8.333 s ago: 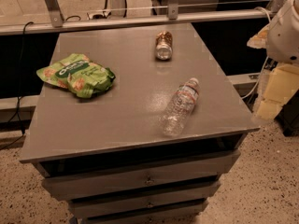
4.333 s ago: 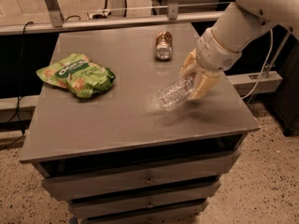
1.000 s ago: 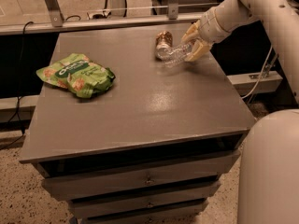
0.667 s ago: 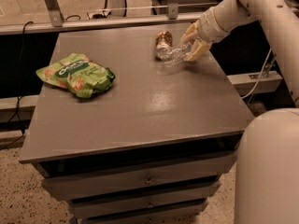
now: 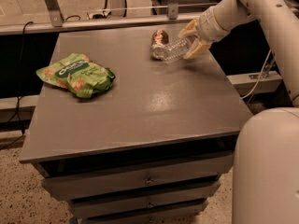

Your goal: Move water bottle near orange can

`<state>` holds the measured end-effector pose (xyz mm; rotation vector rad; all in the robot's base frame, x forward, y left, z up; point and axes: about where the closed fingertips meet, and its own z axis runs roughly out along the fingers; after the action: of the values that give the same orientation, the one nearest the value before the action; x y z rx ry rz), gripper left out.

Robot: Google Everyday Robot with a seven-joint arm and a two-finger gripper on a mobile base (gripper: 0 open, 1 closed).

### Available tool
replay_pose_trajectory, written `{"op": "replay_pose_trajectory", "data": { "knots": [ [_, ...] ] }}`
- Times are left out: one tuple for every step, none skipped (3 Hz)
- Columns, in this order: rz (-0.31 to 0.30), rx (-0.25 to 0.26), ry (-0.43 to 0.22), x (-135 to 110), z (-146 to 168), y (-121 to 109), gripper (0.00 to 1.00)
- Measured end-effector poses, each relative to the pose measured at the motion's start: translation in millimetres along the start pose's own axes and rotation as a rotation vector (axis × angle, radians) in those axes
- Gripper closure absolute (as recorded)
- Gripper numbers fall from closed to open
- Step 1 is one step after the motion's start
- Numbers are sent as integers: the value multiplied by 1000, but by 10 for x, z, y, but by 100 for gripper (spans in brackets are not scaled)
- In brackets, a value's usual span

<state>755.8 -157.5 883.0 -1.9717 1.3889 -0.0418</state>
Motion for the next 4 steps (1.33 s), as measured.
{"op": "replay_pose_trajectory", "data": {
  "knots": [
    [-5,-1,-4,-21,-18,-17,0],
    [-8,0,-5,-32,-37,-29,0],
    [-2,32,-16,-49,-175,-81,0],
    [32,92,-30,10,-428,-117,0]
  ]
}}
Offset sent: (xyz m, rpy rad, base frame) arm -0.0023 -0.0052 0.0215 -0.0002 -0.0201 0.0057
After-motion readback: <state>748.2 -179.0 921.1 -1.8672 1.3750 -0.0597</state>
